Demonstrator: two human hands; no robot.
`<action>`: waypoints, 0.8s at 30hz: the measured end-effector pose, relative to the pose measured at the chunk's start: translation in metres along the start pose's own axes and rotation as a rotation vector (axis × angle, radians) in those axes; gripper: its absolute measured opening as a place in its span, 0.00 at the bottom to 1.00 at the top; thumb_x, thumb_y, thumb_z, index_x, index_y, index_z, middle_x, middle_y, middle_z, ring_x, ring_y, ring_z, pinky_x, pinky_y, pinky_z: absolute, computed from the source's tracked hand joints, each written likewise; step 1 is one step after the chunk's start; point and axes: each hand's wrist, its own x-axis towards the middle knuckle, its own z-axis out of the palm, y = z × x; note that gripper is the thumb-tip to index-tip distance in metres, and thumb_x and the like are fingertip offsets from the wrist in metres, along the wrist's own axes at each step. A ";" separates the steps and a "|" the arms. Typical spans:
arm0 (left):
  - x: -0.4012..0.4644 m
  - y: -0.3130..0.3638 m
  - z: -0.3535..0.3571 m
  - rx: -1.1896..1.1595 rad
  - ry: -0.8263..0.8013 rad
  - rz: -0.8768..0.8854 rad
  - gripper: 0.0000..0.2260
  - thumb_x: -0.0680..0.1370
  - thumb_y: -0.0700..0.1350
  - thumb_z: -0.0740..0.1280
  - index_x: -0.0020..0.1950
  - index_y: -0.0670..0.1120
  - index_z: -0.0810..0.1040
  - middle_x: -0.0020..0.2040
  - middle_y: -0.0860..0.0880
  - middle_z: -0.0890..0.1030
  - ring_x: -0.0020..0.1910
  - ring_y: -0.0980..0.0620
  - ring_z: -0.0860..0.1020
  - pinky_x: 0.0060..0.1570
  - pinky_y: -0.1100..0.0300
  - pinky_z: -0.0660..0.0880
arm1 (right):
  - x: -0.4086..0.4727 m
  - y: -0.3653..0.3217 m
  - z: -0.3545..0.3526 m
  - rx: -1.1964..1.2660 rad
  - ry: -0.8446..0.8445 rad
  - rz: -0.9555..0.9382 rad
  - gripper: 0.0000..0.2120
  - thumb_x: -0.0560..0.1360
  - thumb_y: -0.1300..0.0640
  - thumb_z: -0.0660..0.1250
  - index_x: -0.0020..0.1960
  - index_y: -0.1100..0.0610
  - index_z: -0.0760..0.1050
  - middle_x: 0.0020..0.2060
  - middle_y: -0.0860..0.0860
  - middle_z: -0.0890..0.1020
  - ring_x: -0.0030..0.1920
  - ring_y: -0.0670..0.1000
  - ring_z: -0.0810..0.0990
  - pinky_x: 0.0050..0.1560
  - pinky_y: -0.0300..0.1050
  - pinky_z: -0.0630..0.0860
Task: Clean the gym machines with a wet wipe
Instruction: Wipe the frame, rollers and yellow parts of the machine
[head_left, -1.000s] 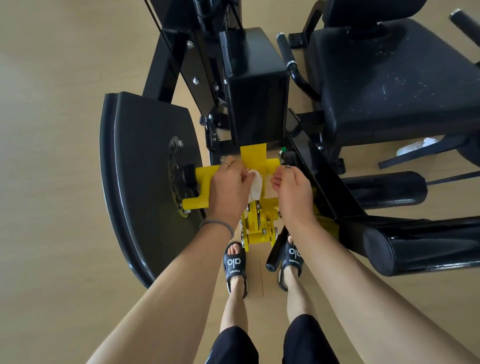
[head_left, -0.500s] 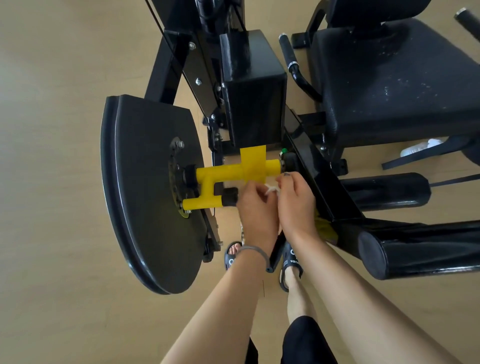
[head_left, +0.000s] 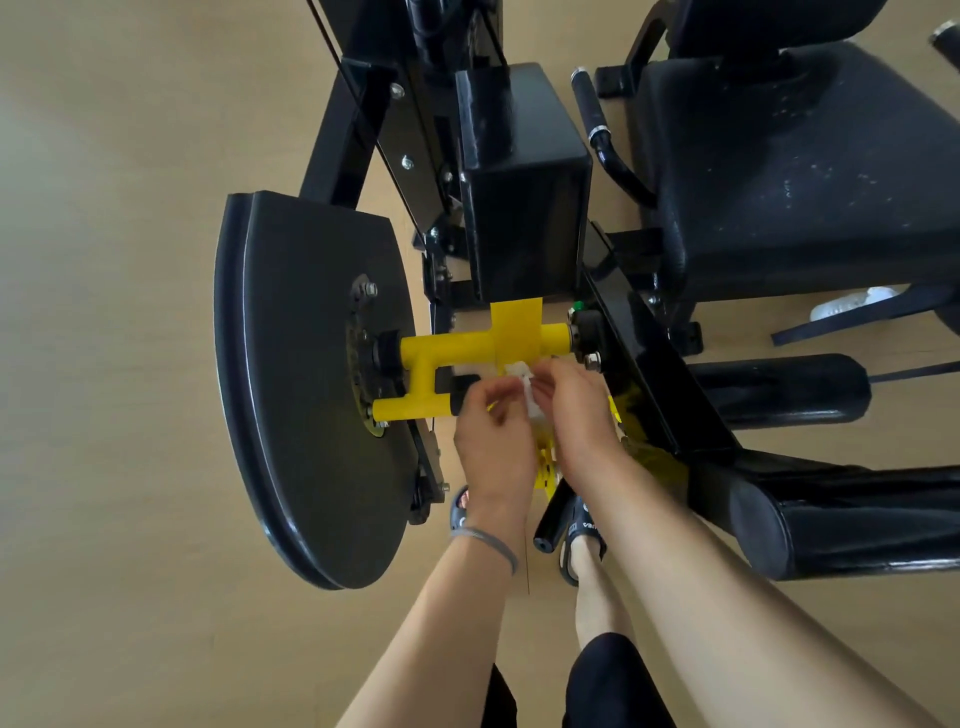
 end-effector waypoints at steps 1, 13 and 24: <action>0.002 -0.001 -0.005 0.031 -0.002 0.029 0.09 0.79 0.37 0.66 0.53 0.49 0.81 0.50 0.54 0.83 0.52 0.57 0.81 0.54 0.61 0.78 | -0.001 0.001 0.005 0.001 -0.001 0.016 0.08 0.72 0.54 0.65 0.38 0.55 0.80 0.43 0.56 0.83 0.50 0.57 0.82 0.57 0.58 0.77; 0.015 -0.022 -0.032 0.213 -0.182 -0.258 0.08 0.70 0.50 0.62 0.43 0.51 0.80 0.47 0.48 0.83 0.50 0.45 0.80 0.55 0.50 0.78 | 0.018 0.007 0.024 -0.078 -0.031 0.309 0.21 0.65 0.39 0.57 0.46 0.53 0.77 0.48 0.55 0.79 0.51 0.58 0.78 0.59 0.53 0.74; 0.027 -0.013 -0.026 0.091 -0.263 -0.487 0.12 0.75 0.49 0.66 0.49 0.43 0.83 0.51 0.42 0.86 0.53 0.41 0.83 0.57 0.47 0.78 | 0.021 0.004 0.020 0.074 0.085 0.318 0.23 0.67 0.43 0.58 0.46 0.59 0.81 0.41 0.54 0.82 0.42 0.54 0.75 0.50 0.52 0.74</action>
